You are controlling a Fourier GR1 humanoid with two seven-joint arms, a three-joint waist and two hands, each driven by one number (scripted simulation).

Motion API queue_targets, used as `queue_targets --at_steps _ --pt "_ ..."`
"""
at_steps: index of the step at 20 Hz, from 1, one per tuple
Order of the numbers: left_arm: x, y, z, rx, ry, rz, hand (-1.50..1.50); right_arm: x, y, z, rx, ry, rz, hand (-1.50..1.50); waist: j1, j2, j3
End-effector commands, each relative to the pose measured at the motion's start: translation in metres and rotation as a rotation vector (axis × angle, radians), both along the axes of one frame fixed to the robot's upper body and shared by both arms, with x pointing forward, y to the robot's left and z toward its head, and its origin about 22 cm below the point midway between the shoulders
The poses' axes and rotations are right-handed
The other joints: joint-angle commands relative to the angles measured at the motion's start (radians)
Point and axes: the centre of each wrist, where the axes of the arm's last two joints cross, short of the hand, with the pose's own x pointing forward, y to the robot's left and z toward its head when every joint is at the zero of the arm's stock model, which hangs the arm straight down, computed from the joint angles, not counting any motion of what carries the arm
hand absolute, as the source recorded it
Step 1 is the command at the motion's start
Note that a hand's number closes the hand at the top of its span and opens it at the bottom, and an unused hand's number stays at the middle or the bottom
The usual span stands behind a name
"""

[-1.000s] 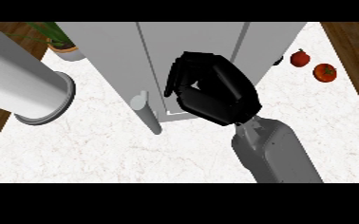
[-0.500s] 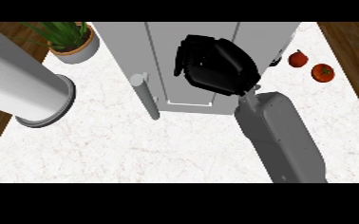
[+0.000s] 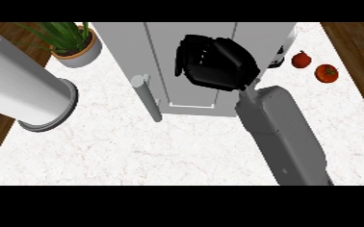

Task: Pick up the bottled water, place it into the cabinet and close the cabinet

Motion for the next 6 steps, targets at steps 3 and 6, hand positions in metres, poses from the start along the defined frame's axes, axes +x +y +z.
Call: queue_targets --at_steps 3,6 --pt "0.008 -0.001 0.005 0.006 0.003 -0.009 -1.50 0.024 0.029 0.031 0.024 0.064 0.000 1.50 0.024 0.038 -0.021" --pt "0.006 -0.002 -0.001 0.005 0.011 -0.042 -1.50 0.028 0.025 0.012 0.039 0.062 -0.022 1.50 0.042 0.041 -0.021"
